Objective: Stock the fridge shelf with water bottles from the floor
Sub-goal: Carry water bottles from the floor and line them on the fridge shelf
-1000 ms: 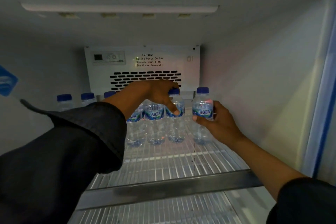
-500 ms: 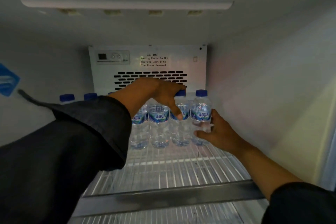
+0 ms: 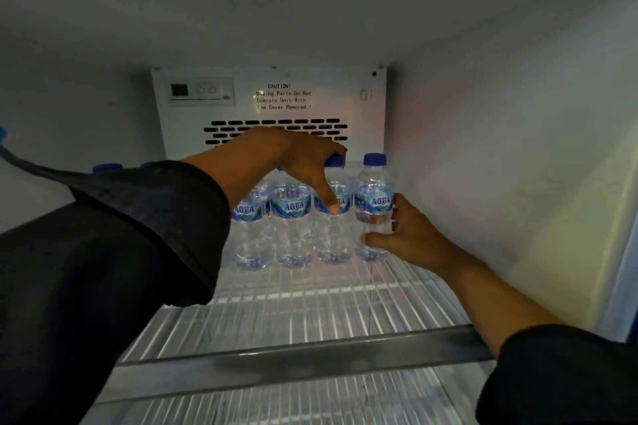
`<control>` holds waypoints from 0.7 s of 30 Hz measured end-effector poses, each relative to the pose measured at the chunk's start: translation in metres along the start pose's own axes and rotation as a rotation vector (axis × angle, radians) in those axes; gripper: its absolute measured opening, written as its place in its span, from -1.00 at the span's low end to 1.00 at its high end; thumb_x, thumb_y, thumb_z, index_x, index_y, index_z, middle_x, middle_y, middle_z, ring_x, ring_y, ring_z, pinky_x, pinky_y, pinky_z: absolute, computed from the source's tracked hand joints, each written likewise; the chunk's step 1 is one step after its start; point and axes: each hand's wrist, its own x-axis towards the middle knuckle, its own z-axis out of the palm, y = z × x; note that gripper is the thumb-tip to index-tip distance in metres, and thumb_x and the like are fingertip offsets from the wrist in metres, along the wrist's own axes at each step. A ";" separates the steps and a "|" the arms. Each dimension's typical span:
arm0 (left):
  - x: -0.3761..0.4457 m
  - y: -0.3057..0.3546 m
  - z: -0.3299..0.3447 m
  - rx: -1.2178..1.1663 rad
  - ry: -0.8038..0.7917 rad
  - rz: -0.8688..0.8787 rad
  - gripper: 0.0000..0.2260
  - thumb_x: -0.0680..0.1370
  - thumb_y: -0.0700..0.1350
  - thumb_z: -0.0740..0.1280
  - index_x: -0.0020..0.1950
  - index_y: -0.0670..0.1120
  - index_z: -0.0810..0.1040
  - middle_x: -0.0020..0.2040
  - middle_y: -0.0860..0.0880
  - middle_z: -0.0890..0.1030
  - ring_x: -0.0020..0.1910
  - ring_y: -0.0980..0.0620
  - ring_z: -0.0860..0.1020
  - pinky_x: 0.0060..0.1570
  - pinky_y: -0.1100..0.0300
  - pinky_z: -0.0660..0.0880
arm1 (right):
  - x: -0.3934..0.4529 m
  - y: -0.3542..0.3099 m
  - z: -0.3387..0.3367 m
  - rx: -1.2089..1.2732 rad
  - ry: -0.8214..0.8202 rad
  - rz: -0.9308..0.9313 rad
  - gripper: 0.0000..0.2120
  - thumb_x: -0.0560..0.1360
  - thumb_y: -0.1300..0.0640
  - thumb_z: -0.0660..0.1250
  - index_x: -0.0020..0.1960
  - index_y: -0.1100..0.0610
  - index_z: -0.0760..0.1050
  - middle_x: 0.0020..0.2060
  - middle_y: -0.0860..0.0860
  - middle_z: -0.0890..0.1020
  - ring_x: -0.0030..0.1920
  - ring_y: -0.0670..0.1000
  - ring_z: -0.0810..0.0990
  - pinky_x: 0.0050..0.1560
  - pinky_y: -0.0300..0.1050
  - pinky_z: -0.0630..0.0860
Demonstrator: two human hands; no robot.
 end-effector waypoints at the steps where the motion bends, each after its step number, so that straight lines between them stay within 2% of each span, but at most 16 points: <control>1: -0.001 -0.001 0.001 -0.020 -0.003 -0.009 -0.16 0.14 0.42 0.48 0.31 0.10 0.35 0.15 0.12 0.47 0.01 0.07 0.47 0.08 0.10 0.42 | 0.000 -0.004 -0.002 0.030 0.027 0.004 -0.45 0.30 -0.05 0.51 0.22 -0.18 0.38 0.09 -0.14 0.60 0.06 -0.15 0.59 -0.05 -0.25 0.50; 3: -0.003 -0.003 0.000 -0.064 -0.002 -0.024 -0.05 0.11 0.44 0.46 0.41 0.10 0.29 0.21 0.12 0.42 0.10 0.05 0.45 0.13 0.12 0.40 | -0.001 -0.013 -0.008 0.134 0.130 -0.020 -0.58 0.29 -0.22 0.38 0.13 -0.27 0.43 0.03 -0.15 0.64 0.02 -0.17 0.61 -0.13 -0.27 0.50; 6: -0.006 -0.007 -0.002 -0.073 0.010 0.004 -0.04 0.18 0.42 0.42 0.47 0.07 0.24 0.36 0.03 0.42 0.14 0.06 0.43 0.18 0.12 0.38 | -0.001 -0.017 -0.015 0.183 0.204 -0.021 -0.54 0.27 -0.37 0.28 0.12 -0.24 0.46 0.01 -0.18 0.63 0.07 -0.12 0.59 -0.04 -0.14 0.53; 9: -0.009 -0.007 -0.004 -0.072 0.007 0.014 -0.04 0.21 0.41 0.39 0.50 0.02 0.24 0.39 0.00 0.43 0.12 0.07 0.43 0.15 0.16 0.37 | -0.003 -0.010 -0.010 0.025 0.080 0.032 -0.50 0.33 -0.24 0.44 0.21 -0.14 0.46 0.10 -0.10 0.60 0.09 -0.06 0.58 0.00 -0.07 0.56; 12: -0.009 -0.007 -0.005 -0.065 -0.001 0.007 -0.06 0.22 0.40 0.40 0.49 0.00 0.28 0.32 0.01 0.47 0.11 0.04 0.47 0.16 0.13 0.42 | -0.004 -0.002 -0.006 -0.083 -0.018 0.008 -0.39 0.32 -0.05 0.54 0.30 -0.02 0.41 0.13 -0.07 0.59 0.10 -0.06 0.58 0.00 -0.19 0.54; 15: -0.009 -0.006 -0.007 -0.060 -0.012 -0.006 -0.10 0.22 0.39 0.40 0.45 0.00 0.32 0.28 0.02 0.49 0.12 0.01 0.50 0.17 0.04 0.50 | -0.001 0.000 -0.006 -0.107 -0.018 -0.032 -0.39 0.33 -0.03 0.54 0.31 0.01 0.41 0.13 -0.06 0.60 0.11 -0.06 0.57 -0.01 -0.26 0.51; 21: -0.004 -0.006 -0.008 -0.042 -0.008 -0.008 -0.22 0.32 0.31 0.43 0.44 -0.02 0.34 0.18 0.07 0.48 0.10 0.01 0.49 0.08 0.14 0.41 | 0.000 0.004 -0.002 -0.102 -0.017 -0.052 -0.39 0.34 -0.02 0.53 0.32 0.03 0.41 0.13 -0.04 0.60 0.11 -0.05 0.57 0.10 -0.12 0.55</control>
